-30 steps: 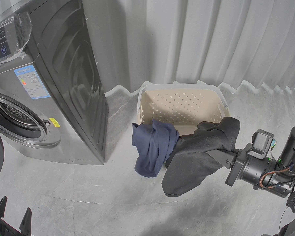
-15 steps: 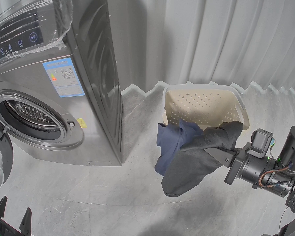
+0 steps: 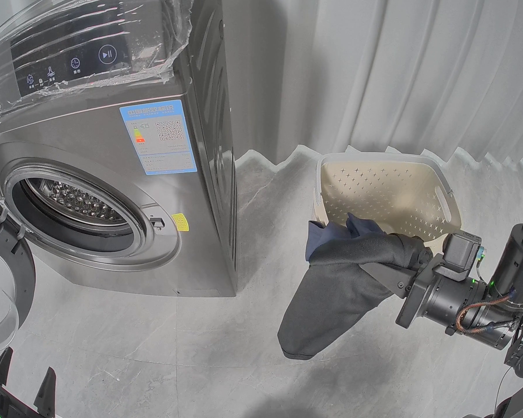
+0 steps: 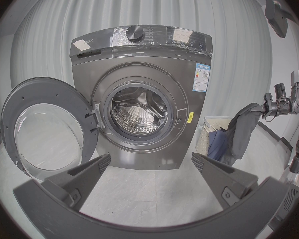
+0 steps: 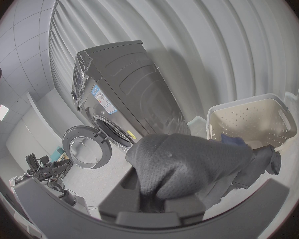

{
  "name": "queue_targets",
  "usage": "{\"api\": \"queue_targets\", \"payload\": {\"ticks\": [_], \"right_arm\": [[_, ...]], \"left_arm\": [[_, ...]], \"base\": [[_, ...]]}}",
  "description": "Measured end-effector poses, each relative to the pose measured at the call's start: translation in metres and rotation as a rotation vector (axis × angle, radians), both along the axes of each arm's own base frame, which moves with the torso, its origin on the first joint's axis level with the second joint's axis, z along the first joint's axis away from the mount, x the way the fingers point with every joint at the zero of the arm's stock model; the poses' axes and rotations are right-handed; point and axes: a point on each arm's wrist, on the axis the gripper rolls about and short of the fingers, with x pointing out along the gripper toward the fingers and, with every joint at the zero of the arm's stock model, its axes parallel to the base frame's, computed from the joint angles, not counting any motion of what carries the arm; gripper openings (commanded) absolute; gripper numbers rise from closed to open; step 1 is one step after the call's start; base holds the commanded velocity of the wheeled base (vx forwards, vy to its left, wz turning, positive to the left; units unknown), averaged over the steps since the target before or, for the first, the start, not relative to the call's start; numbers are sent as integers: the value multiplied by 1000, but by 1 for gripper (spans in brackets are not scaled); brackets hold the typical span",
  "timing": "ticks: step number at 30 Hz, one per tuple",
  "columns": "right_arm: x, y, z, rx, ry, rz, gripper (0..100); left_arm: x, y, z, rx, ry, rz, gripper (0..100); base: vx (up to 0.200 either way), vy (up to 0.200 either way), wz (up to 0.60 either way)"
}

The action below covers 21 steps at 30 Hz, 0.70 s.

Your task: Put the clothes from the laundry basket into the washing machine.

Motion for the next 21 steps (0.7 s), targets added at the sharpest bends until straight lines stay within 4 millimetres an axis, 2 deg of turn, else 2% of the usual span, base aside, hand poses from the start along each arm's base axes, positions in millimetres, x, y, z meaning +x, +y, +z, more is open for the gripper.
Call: {"api": "queue_targets", "payload": {"ticks": [2, 11, 21], "right_arm": [[0, 0, 0, -1, 1, 0, 0], [1, 0, -2, -5, 7, -3, 0], [4, -2, -2, -5, 7, -21, 0]], "left_arm": [[0, 0, 0, 0, 0, 0, 100], [0, 0, 0, 0, 0, 0, 100], [0, 0, 0, 0, 1, 1, 100]], "base": [[-200, 0, 0], [0, 0, 0], [0, 200, 0]]}}
